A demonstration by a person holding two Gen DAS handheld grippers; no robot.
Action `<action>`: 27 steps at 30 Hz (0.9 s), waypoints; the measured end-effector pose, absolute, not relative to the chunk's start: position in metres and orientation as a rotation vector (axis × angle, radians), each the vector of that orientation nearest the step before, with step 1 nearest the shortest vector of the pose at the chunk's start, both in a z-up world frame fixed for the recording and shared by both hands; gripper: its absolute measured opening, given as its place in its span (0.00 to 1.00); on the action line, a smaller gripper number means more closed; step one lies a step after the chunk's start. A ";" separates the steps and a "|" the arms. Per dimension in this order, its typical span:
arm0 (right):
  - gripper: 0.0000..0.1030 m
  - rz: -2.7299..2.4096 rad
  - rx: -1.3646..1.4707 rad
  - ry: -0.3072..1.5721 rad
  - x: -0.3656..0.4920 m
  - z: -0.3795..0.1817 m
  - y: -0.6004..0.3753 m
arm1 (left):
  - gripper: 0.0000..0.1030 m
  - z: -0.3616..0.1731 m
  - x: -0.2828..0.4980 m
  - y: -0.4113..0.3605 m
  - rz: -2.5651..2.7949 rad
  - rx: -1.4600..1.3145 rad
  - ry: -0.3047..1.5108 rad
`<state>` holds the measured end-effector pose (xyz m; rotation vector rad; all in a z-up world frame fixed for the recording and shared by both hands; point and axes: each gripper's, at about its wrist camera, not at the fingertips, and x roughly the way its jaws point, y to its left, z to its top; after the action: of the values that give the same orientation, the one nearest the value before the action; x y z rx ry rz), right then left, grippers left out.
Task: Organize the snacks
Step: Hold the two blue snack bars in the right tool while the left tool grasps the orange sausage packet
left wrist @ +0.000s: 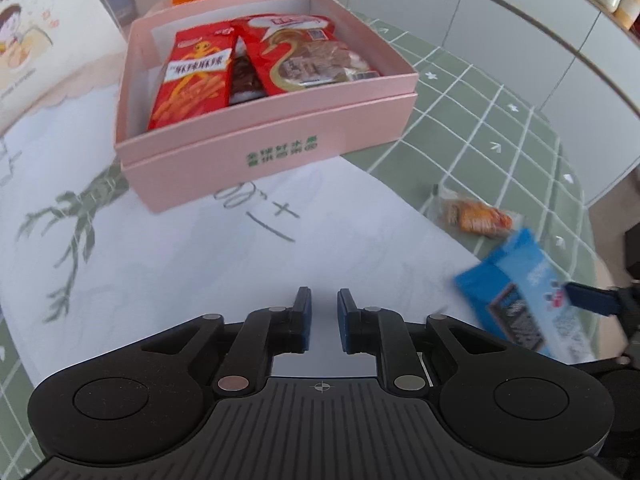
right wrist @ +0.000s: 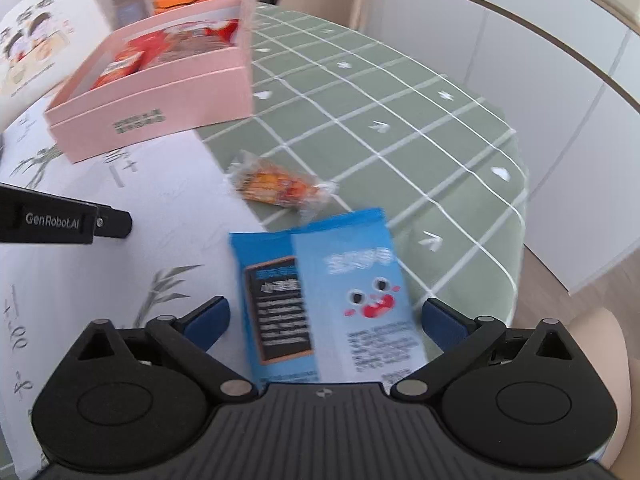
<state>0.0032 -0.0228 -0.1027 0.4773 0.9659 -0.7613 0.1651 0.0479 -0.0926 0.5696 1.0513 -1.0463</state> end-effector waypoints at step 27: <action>0.85 -0.858 0.469 0.912 -0.050 -0.111 -0.061 | 0.19 -0.103 0.097 -0.045 -1.195 0.709 0.948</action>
<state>-0.0498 -0.0613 -0.1105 0.4688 0.9117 -0.8579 0.0968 -0.0453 -0.1032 0.7087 0.9483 -1.1949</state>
